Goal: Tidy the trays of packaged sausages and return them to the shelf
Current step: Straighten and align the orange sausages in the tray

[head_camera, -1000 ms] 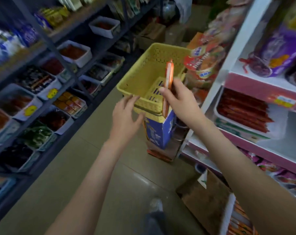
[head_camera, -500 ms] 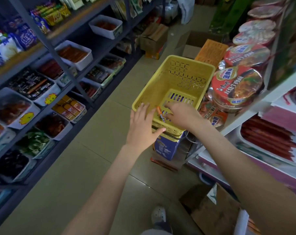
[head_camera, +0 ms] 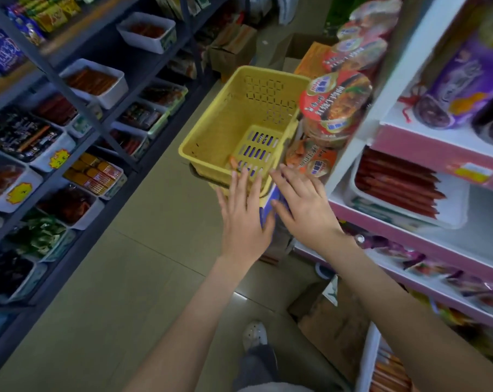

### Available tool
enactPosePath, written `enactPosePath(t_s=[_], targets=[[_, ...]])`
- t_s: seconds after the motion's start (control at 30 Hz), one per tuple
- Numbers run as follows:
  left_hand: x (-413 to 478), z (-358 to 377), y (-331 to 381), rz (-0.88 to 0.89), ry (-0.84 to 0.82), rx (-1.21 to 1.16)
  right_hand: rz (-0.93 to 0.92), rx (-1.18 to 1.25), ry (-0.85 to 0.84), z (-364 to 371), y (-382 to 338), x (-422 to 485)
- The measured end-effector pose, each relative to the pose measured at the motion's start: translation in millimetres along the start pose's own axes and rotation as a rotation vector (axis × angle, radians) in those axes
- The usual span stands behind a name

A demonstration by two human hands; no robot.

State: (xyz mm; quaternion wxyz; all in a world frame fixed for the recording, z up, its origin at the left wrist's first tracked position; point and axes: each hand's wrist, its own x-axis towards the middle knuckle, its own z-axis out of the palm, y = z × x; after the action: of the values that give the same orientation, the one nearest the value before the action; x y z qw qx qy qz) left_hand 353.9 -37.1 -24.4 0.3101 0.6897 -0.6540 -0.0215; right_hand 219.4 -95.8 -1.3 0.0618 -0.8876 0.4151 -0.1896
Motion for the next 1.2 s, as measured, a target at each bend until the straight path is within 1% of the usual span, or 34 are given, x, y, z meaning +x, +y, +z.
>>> enactPosePath(t_s=[0.13,0.23,0.3,0.37,0.43,0.53,0.57,0.63,0.67,0.77,0.87,0.93,1.03,1.1,1.2], targets=[[-53,31,57,0.047,-0.009,0.013,0.103,0.043,-0.065,-3,27,-75],[-102,74,99,0.098,-0.117,0.033,0.178,0.045,-0.124,-5,59,-148],[-141,106,128,0.122,-0.258,0.018,0.243,0.055,-0.213,-7,86,-206],[-179,137,157,0.115,-0.443,0.022,0.340,0.065,-0.306,-9,114,-270],[-212,161,185,0.122,-0.623,0.028,0.445,0.070,-0.354,-4,144,-336],[-254,202,216,0.207,-0.708,0.028,0.631,0.085,-0.509,11,181,-425],[-266,216,223,0.217,-0.764,0.038,0.674,0.097,-0.551,17,189,-450],[-285,243,232,0.231,-0.938,0.109,0.707,0.106,-0.547,34,201,-493],[-296,259,230,0.269,-0.998,0.141,0.711,0.096,-0.543,44,204,-509],[-320,304,223,0.358,-1.042,0.188,0.686,0.032,-0.600,88,212,-542],[-334,358,215,0.454,-0.976,0.269,0.656,0.028,-0.551,135,224,-554],[-332,388,217,0.458,-0.960,0.280,0.638,-0.007,-0.502,160,233,-556],[-336,422,218,0.452,-0.956,0.302,0.666,-0.081,-0.487,183,241,-559],[-341,433,217,0.443,-1.005,0.277,0.699,-0.168,-0.515,192,242,-565],[-341,441,219,0.391,-1.056,0.256,0.750,-0.202,-0.479,201,239,-570]])
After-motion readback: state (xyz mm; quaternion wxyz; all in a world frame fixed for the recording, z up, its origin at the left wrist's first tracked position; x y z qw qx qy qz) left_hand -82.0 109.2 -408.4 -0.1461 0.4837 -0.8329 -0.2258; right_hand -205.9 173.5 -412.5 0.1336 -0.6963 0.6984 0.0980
